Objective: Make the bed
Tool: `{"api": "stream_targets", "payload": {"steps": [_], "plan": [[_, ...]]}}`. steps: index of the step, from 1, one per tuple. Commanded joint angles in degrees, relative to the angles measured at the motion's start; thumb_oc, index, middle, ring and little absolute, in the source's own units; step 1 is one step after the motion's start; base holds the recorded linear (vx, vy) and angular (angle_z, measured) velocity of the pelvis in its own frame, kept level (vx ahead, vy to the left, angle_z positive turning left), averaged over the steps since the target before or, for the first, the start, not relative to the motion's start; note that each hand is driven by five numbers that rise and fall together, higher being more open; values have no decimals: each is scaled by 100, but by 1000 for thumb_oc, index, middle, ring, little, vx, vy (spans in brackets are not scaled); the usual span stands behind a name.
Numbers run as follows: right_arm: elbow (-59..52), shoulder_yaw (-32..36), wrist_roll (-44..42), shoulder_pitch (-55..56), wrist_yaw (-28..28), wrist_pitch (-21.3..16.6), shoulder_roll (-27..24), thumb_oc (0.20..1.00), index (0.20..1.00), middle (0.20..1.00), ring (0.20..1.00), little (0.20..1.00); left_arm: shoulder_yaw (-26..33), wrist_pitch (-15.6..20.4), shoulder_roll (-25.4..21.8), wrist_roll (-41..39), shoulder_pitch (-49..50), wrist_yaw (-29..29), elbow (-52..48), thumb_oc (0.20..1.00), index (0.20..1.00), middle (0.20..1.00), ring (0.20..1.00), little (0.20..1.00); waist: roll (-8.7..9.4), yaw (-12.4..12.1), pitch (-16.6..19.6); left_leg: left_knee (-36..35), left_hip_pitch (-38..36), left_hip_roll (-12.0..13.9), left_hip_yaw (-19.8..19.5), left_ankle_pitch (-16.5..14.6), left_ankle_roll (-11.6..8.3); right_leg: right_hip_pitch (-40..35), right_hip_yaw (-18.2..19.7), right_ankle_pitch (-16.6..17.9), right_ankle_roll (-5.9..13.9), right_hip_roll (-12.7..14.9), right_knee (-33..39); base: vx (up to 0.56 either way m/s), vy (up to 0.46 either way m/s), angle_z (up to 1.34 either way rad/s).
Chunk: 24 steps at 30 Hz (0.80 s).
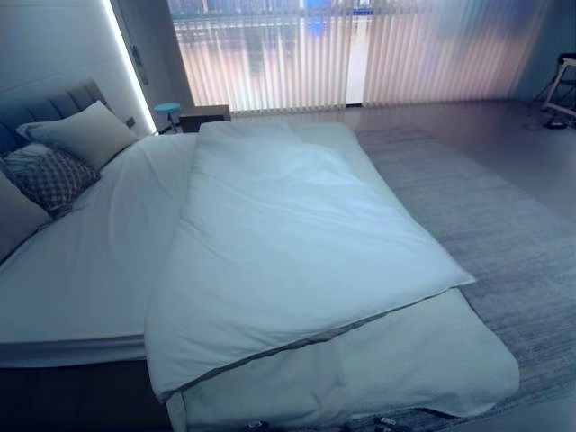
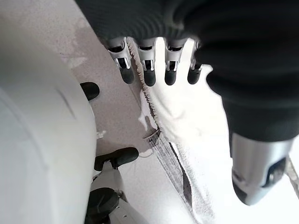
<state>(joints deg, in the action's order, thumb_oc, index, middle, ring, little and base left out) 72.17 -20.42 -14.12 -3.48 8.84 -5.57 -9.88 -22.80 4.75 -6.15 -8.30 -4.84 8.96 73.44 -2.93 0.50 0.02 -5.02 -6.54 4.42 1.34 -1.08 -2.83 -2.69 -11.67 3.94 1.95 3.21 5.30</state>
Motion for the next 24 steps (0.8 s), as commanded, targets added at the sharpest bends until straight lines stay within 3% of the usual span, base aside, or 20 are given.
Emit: {"api": "stream_targets", "payload": {"steps": [1, 7, 9, 12, 17, 18, 22, 23, 24], "plan": [[345, -176, 32, -282, 37, -181, 212, 1000, 1000, 1000, 1000, 1000, 307, 167, 129, -157, -458, -62, 425, 1000, 1000, 1000, 1000, 1000, 456, -59, -44, 2, 167, -318, 238, -9, 189, -275, 84, -437, 356, 59, -30, 15, -8, 5], [227, -177, -94, -294, 5, -233, 206, 1000, 1000, 1000, 1000, 1000, 638, 165, 132, -828, -488, -193, 417, 1000, 1000, 1000, 1000, 1000, 536, -103, -143, 2, 232, -293, 218, 26, 160, -223, 23, -431, 344, 33, -30, -7, -13, 3], [140, -199, -214, -326, -6, -260, 203, 1000, 1000, 1000, 1000, 1000, 870, 173, 150, -1493, -535, -209, 343, 1000, 1000, 1000, 1000, 1000, 574, -108, -248, 2, 294, -276, 219, 58, 139, -144, 20, -402, 338, 5, -30, -86, -41, 4], [-118, -317, -575, -447, -15, -259, 146, 1000, 1000, 1000, 1000, 1000, 1032, 255, 188, -2459, -928, -398, 79, 1000, 1000, 1000, 1000, 1000, 626, -40, -600, 2, 648, -218, 220, 223, 80, 219, 50, -292, 325, -43, -30, -145, -43, 9], [-187, -291, -945, -574, -82, -253, 48, 1000, 1000, 1000, 1000, 1000, 982, 343, 300, -3068, -1412, -668, -158, 1000, 1000, 1000, 1000, 1000, 619, 94, -893, 2, 951, -223, 273, 313, 52, 520, 29, -163, 350, -32, -30, -111, 14, 5], [-285, -284, -1079, -684, -142, -265, -16, 1000, 1000, 1000, 1000, 1000, 995, 417, 325, -3396, -1667, -845, -310, 1000, 1000, 1000, 1000, 1000, 616, 154, -1100, 2, 1042, -233, 331, 336, 74, 644, 77, -69, 347, -34, -30, -132, 67, -3], [-575, -210, -1654, -1008, -330, -312, -29, 1000, 1000, 1000, 1000, 1000, 1127, 604, 402, -4180, -2306, -1192, -567, 1000, 1000, 1000, 1000, 1000, 642, 271, -1634, 43, 1434, -222, 476, 475, 104, 1368, 231, -112, 332, -38, -625, -187, 58, -23], [-575, -210, -1654, -1008, -330, -312, -29, 1000, 1000, 1000, 1000, 1000, 1127, 604, 402, -4180, -2307, -1192, -567, 1000, 1000, 1000, 1000, 1000, 643, 270, -1630, 44, 1438, -223, 477, 475, 105, 1374, 232, -113, 332, -37, -629, -203, 5, -22], [-791, -261, -1932, -1077, -317, -315, -47, 1000, 1000, 1000, 1000, 1000, 1176, 657, 371, -4377, -2561, -1317, -685, 1000, 1000, 1000, 1000, 1000, 692, 310, -1802, 411, 1822, -237, 492, 444, 85, 1693, 236, -146, 322, -26, -876, -172, -23, -14]]}}
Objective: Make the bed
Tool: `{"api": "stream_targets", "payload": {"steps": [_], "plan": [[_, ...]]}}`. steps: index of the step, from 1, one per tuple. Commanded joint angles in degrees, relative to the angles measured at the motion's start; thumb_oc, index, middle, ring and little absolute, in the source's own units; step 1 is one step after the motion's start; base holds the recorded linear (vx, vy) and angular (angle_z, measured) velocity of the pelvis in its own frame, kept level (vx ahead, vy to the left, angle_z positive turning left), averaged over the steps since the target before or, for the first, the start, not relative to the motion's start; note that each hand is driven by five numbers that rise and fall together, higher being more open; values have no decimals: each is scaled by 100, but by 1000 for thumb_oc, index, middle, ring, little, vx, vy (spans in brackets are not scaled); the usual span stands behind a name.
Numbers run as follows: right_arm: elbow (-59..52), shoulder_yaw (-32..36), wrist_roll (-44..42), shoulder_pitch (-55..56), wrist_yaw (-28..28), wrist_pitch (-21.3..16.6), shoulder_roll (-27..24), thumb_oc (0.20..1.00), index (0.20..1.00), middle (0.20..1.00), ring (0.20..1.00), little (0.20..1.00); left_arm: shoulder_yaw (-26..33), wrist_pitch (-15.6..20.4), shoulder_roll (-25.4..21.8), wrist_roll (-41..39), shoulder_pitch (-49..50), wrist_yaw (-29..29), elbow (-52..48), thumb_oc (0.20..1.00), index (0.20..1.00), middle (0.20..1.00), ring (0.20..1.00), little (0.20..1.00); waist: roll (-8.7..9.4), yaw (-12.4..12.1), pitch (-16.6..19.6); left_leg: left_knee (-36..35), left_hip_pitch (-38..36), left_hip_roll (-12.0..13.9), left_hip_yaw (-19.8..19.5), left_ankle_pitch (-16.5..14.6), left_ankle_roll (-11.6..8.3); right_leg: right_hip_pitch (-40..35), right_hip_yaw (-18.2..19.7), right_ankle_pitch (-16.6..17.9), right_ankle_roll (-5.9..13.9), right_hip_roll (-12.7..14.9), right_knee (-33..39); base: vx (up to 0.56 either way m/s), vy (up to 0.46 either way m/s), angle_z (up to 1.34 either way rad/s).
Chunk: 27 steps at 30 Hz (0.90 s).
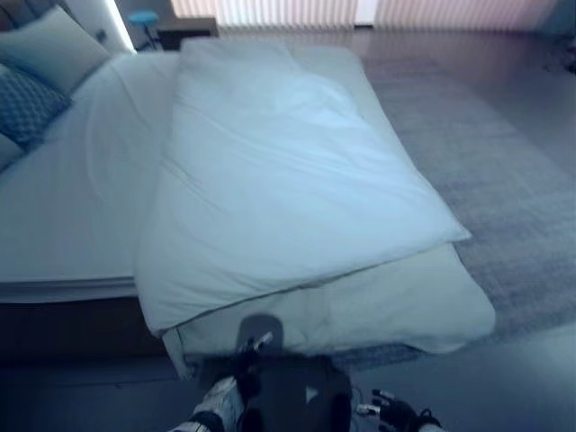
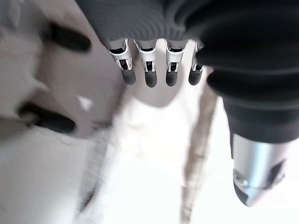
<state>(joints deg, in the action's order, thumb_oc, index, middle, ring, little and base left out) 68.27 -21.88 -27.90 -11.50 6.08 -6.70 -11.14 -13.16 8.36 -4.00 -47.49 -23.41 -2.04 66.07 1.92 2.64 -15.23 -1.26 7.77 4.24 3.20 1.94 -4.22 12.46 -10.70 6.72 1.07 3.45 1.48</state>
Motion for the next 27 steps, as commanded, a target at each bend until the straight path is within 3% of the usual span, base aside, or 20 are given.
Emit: {"api": "stream_targets", "payload": {"steps": [1, 3, 9, 14, 19, 27], "plan": [[-513, -163, -572, -317, -65, -203, 64, 1000, 1000, 1000, 1000, 1000, 224, 317, 147, -580, -843, -280, 20, 1000, 1000, 1000, 1000, 1000, 237, 125, -369, 255, 574, -231, 315, 105, 217, 316, 134, -427, 417, -37, -603, -264, -42, -6], [-905, -248, -732, -391, -70, -239, 7, 1000, 1000, 1000, 1000, 1000, 314, 401, 144, -869, -1143, -425, -156, 1000, 1000, 1000, 1000, 1000, 284, 200, -561, 951, 1183, -268, 259, -57, 219, 798, 146, -514, 395, 17, -1065, -210, -26, 15], [-1873, -301, -1033, -381, -270, -246, -182, 1000, 1000, 1000, 1000, 1000, 757, 662, 170, -1750, -1691, -643, -667, 1000, 1000, 1000, 1000, 1000, 299, 408, -510, 2182, 2578, -184, 268, -426, 212, 2167, 180, -878, 428, 196, -2368, -114, 8, 4], [-2416, -293, -1234, -310, -302, -216, -311, 1000, 1000, 1000, 1000, 1000, 922, 782, 151, -2161, -1972, -658, -1021, 1000, 1000, 1000, 1000, 1000, 318, 497, -493, 2815, 3234, -115, 297, -630, 208, 2825, 216, -1016, 421, 275, -2965, -51, 11, -1], [-2715, -285, -1225, -272, -511, -206, -379, 1000, 1000, 1000, 1000, 1000, 1205, 918, -5, -2530, -2430, -786, -1019, 1000, 1000, 1000, 1000, 1000, 328, 596, -415, 2938, 3565, -80, 347, -715, 249, 3207, 258, -1049, 435, 265, -3072, 13, 45, -11], [-2726, -333, -1169, -290, -558, -275, -345, 1000, 1000, 1000, 1000, 1000, 1479, 1032, -459, -2788, -3111, -704, -948, 1000, 1000, 1000, 1000, 1000, 395, 694, -416, 2831, 3567, -129, 378, -746, 297, 3201, 372, -1009, 474, 182, -2875, 48, 36, -9]]}}
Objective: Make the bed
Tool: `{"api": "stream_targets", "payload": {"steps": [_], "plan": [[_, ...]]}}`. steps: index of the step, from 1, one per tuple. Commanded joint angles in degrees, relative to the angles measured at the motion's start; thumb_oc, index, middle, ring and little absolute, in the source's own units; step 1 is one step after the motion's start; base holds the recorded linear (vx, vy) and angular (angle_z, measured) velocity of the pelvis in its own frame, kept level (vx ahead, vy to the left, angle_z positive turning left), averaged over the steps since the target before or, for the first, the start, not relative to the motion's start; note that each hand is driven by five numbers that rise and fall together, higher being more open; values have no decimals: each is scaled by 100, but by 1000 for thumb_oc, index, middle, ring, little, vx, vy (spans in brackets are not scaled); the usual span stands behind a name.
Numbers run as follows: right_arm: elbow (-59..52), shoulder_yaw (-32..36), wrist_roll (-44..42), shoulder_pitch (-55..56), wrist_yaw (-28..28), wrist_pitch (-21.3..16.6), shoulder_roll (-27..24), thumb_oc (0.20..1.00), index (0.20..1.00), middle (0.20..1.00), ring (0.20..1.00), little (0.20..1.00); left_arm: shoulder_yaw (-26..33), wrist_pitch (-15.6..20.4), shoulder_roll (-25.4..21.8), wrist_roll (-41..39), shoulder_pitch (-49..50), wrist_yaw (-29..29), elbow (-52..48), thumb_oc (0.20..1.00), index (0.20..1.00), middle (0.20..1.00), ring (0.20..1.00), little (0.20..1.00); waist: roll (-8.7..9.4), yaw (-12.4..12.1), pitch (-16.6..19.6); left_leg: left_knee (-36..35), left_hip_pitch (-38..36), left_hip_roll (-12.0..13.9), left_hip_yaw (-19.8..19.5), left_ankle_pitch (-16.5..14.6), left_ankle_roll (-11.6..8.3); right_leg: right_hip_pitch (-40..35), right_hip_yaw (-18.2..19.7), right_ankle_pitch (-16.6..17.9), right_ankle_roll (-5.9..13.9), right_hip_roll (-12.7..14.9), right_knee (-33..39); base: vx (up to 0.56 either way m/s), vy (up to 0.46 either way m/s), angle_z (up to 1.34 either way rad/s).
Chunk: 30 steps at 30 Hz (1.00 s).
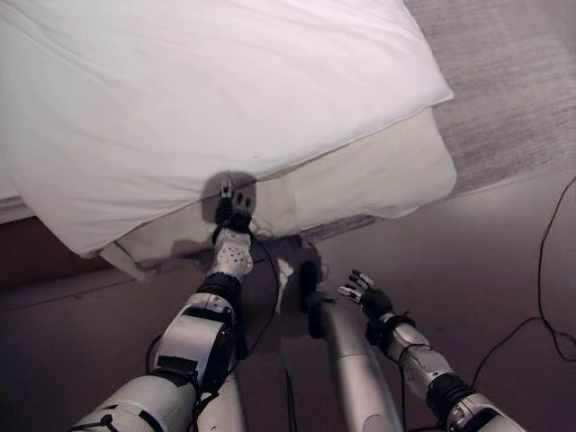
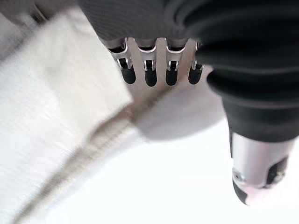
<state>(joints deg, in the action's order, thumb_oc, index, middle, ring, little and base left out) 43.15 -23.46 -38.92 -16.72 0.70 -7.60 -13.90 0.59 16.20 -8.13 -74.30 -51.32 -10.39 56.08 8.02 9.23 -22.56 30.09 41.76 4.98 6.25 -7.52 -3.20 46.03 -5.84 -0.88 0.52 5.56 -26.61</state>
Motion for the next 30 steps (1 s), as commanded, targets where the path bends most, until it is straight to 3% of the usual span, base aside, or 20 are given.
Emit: {"api": "stream_targets", "payload": {"steps": [1, 15, 16, 17, 18, 25, 30], "plan": [[-215, -177, -66, 229, -21, -185, -68, 1000, 1000, 1000, 1000, 1000, 106, 246, -52, -111, -326, 137, 59, 1000, 1000, 1000, 1000, 1000, -213, 37, 314, -307, 166, -202, 74, 202, 195, -159, -114, -248, 529, -30, -62, 51, 17, -2], [-241, -255, 57, 442, -58, -198, 33, 1000, 1000, 1000, 1000, 1000, 183, 399, -535, -490, -827, 375, -148, 1000, 1000, 1000, 1000, 1000, -134, 29, 269, -351, 169, -233, 48, 186, 201, -173, -76, -205, 540, -67, 102, 15, 0, -1], [-248, -254, 63, 453, -63, -196, 36, 1000, 1000, 1000, 1000, 1000, 174, 399, -566, -504, -846, 377, -120, 896, 896, 896, 896, 896, -136, 26, 266, -341, 181, -226, 60, 191, 201, -157, -78, -207, 535, -68, 93, 7, 6, -6], [-244, -256, 60, 463, -73, -202, 34, 1000, 1000, 1000, 1000, 1000, 162, 403, -602, -497, -887, 344, -74, 896, 896, 896, 896, 896, -144, 20, 270, -341, 192, -227, 57, 197, 200, -139, -77, -200, 528, -64, 87, 4, 2, -6], [-241, -260, 53, 469, -89, -201, 41, 1000, 1000, 1000, 1000, 1000, 165, 442, -615, -509, -948, 281, -34, 200, 200, 200, 200, 200, -148, 17, 273, -355, 198, -224, 56, 208, 194, -138, -82, -190, 527, -61, 104, -2, 0, -7], [-314, -338, -41, 406, -107, -226, 27, 1000, 1000, 1000, 1000, 1000, 238, 604, -648, -483, -1270, -241, 151, 200, 200, 200, 200, 200, -178, -11, 210, -426, 164, -236, 65, 256, 175, -189, -77, -107, 559, -63, 205, -2, 0, -1], [-682, -381, -194, 331, -154, -331, 0, 1000, 1000, 1000, 1000, 1000, 346, 1024, -497, -444, -1346, -629, -264, 200, 200, 200, 200, 200, -238, -96, 150, -490, 119, -252, 43, 314, 166, -256, -96, -86, 552, -48, 280, 0, 0, 0]]}}
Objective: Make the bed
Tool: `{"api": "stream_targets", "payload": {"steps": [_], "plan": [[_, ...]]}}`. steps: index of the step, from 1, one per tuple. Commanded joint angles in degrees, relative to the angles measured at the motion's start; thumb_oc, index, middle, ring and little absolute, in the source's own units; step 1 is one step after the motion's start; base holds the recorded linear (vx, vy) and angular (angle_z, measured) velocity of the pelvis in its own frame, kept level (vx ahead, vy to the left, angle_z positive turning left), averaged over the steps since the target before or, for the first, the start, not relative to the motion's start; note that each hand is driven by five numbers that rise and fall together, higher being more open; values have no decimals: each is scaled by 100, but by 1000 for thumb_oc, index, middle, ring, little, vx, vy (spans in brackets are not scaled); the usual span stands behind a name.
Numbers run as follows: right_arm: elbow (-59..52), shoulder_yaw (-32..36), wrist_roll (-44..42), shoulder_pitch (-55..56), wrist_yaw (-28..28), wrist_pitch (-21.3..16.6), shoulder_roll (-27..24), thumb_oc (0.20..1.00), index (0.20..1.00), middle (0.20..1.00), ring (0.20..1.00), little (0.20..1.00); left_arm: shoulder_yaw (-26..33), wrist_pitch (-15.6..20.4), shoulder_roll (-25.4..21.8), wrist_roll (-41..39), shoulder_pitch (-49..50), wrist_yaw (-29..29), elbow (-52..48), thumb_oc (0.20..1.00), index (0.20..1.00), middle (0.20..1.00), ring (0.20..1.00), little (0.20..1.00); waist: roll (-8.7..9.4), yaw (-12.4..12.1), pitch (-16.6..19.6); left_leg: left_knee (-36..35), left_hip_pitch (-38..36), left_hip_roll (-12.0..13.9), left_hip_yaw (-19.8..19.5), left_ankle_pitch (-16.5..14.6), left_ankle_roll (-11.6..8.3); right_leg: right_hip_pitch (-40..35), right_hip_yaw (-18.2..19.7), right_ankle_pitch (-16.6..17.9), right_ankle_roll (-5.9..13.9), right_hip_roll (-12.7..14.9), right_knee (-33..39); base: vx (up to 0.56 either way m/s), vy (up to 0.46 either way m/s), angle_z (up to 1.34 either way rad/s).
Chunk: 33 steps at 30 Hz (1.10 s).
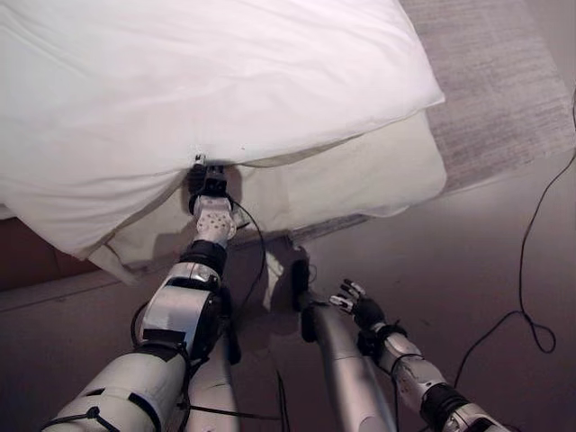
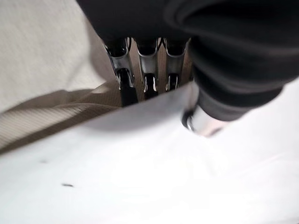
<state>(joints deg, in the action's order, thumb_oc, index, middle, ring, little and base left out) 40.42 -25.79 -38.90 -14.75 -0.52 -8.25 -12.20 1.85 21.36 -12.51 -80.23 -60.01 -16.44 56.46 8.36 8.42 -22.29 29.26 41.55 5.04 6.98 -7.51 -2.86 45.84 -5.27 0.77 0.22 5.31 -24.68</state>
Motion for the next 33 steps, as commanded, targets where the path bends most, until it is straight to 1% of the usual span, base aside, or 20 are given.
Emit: {"api": "stream_targets", "payload": {"steps": [1, 3, 4, 5, 8, 10, 11, 12, 13, 14, 16, 19, 20, 21, 22, 26, 27, 28, 30, 33], "plan": [[-497, -152, -257, 104, -14, -292, -155, 1000, 1000, 1000, 1000, 1000, 215, 593, -17, 182, -449, -23, -494, 200, 200, 200, 200, 200, -286, -30, 122, -423, 130, -270, -38, 316, 136, -246, -152, -248, 584, -19, 105, 0, 0, 0], [-701, -164, -435, 39, 11, -363, -129, 1000, 1000, 1000, 1000, 1000, 156, 790, 170, 240, -334, -62, -1018, 200, 200, 200, 200, 200, -320, -79, 110, -450, 103, -295, -61, 330, 141, -290, -165, -237, 580, -7, 135, 0, 0, 0], [-701, -163, -435, 42, 11, -363, -130, 1000, 1000, 1000, 1000, 1000, 155, 791, 174, 247, -329, -71, -1027, 200, 200, 200, 200, 200, -320, -80, 110, -451, 100, -295, -61, 331, 141, -293, -166, -236, 580, -7, 137, -6, 15, 5], [-864, -178, -668, -56, 52, -414, -54, 1000, 1000, 1000, 1000, 1000, 81, 956, 303, 305, -233, -91, -1483, 200, 200, 200, 200, 200, -337, -124, 98, -502, 66, -321, -82, 351, 150, -318, -176, -223, 580, -5, 160, -6, 18, 6], [-882, -244, -1139, -348, 133, -458, 121, 1000, 1000, 1000, 1000, 1000, -91, 1161, 577, 317, -76, -8, -2226, 200, 200, 200, 200, 200, -372, -229, 42, -579, -24, -362, -91, 379, 174, -402, -181, -195, 584, 1, 210, -3, 14, 3], [-867, -279, -1663, -589, 341, -454, 310, 1000, 1000, 1000, 1000, 1000, -274, 1223, 830, 403, 203, 88, -2851, 200, 200, 200, 200, 200, -418, -358, -31, -642, -110, -405, -121, 410, 200, -506, -200, -191, 582, 13, 242, -7, 16, 6], [-776, -307, -1848, -752, 345, -452, 410, 1000, 1000, 1000, 1000, 1000, -383, 1257, 955, 387, 288, 117, -3091, 200, 200, 200, 200, 200, -435, -410, -61, -673, -152, -433, -135, 420, 216, -548, -205, -190, 577, 12, 260, -7, 12, 5], [-774, -306, -1849, -752, 346, -453, 411, 1000, 1000, 1000, 1000, 1000, -385, 1258, 956, 391, 290, 112, -3096, 200, 200, 200, 200, 200, -434, -412, -64, -675, -157, -433, -135, 421, 216, -552, -205, -190, 577, 12, 261, -8, 11, 8], [-759, -335, -2097, -885, 378, -447, 520, 1000, 1000, 1000, 1000, 1000, -506, 1265, 1045, 383, 368, 138, -3326, 200, 200, 200, 200, 200, -457, -469, -96, -699, -187, -456, -158, 433, 226, -598, -218, -194, 576, 23, 282, -8, 18, 7], [-747, -379, -2519, -1175, 369, -464, 712, 1000, 1000, 1000, 1000, 1000, -706, 1271, 1215, 347, 616, 286, -3884, 200, 200, 200, 200, 200, -513, -592, -162, -722, -225, -511, -206, 448, 254, -636, -248, -186, 568, 36, 286, -12, 29, 12], [-650, -337, -3040, -1456, 334, -474, 893, 1000, 1000, 1000, 1000, 1000, -936, 1272, 1307, 390, 811, 247, -4303, 200, 200, 200, 200, 200, -541, -707, -230, -764, -303, -559, -250, 457, 276, -718, -282, -188, 568, 49, 298, -7, 12, 13], [-608, -231, -3896, -1884, 307, -462, 1084, 1000, 1000, 1000, 1000, 1000, -1211, 1180, 1274, 435, 1034, 283, -4832, 200, 200, 200, 200, 200, -584, -870, -331, -828, -376, -631, -345, 484, 305, -825, -360, -189, 571, 74, 307, -6, -5, 21], [-607, -230, -3897, -1885, 308, -462, 1084, 1000, 1000, 1000, 1000, 1000, -1212, 1180, 1274, 437, 1035, 281, -4835, 200, 200, 200, 200, 200, -583, -870, -334, -829, -380, -632, -345, 484, 305, -828, -361, -189, 572, 75, 308, -5, 4, 26], [-660, -162, -4257, -2069, 260, -501, 1163, 1000, 1000, 1000, 1000, 1000, -1303, 1142, 1219, 487, 1180, 274, -5089, 200, 200, 200, 200, 200, -613, -974, -379, -871, -406, -668, -386, 506, 326, -872, -404, -177, 573, 108, 315, -5, 5, 19], [-658, -159, -4261, -2071, 261, -501, 1164, 1000, 1000, 1000, 1000, 1000, -1311, 1142, 1219, 495, 1189, 265, -5101, 200, 200, 200, 200, 200, -612, -974, -383, -875, -413, -670, -388, 508, 326, -879, -407, -177, 573, 109, 317, -2, 8, 18], [-921, -60, -4795, -2245, 148, -633, 1342, 1000, 1000, 1000, 1000, 1000, -1437, 1072, 1066, 544, 1567, 268, -5669, 200, 200, 200, 200, 200, -652, -1180, -441, -989, -489, -751, -511, 573, 343, -1010, -537, -184, 568, 145, 425, 17, 1, 18], [-1035, 96, -5015, -2320, 54, -816, 1402, 1000, 1000, 1000, 1000, 1000, -1406, 1073, 980, 577, 1759, 220, -5769, 200, 200, 200, 200, 200, -685, -1256, -448, -1009, -537, -787, -563, 576, 363, -1069, -567, -205, 555, 151, 419, 29, 12, 17], [-1040, 97, -5015, -2316, 50, -819, 1406, 1000, 1000, 1000, 1000, 1000, -1412, 1073, 978, 582, 1769, 214, -5779, 200, 200, 200, 200, 200, -684, -1256, -453, -1012, -548, -788, -566, 576, 363, -1082, -571, -205, 555, 151, 423, 30, 16, 13], [-1325, 364, -5236, -2389, 68, -1018, 1408, 1000, 1000, 1000, 1000, 1000, -1284, 1082, 824, 728, 2017, 130, -5914, 200, 200, 200, 200, 200, -722, -1350, -463, -1081, -593, -828, -631, 596, 384, -1153, -621, -209, 547, 183, 476, 17, 14, 5], [-1554, 487, -5241, -2373, 78, -1124, 1336, 1000, 1000, 1000, 1000, 1000, -1172, 1120, 719, 855, 2157, 68, -5987, 200, 200, 200, 200, 200, -747, -1396, -463, -1141, -606, -850, -654, 635, 366, -1182, -661, -203, 546, 200, 549, 20, 10, 6]]}}
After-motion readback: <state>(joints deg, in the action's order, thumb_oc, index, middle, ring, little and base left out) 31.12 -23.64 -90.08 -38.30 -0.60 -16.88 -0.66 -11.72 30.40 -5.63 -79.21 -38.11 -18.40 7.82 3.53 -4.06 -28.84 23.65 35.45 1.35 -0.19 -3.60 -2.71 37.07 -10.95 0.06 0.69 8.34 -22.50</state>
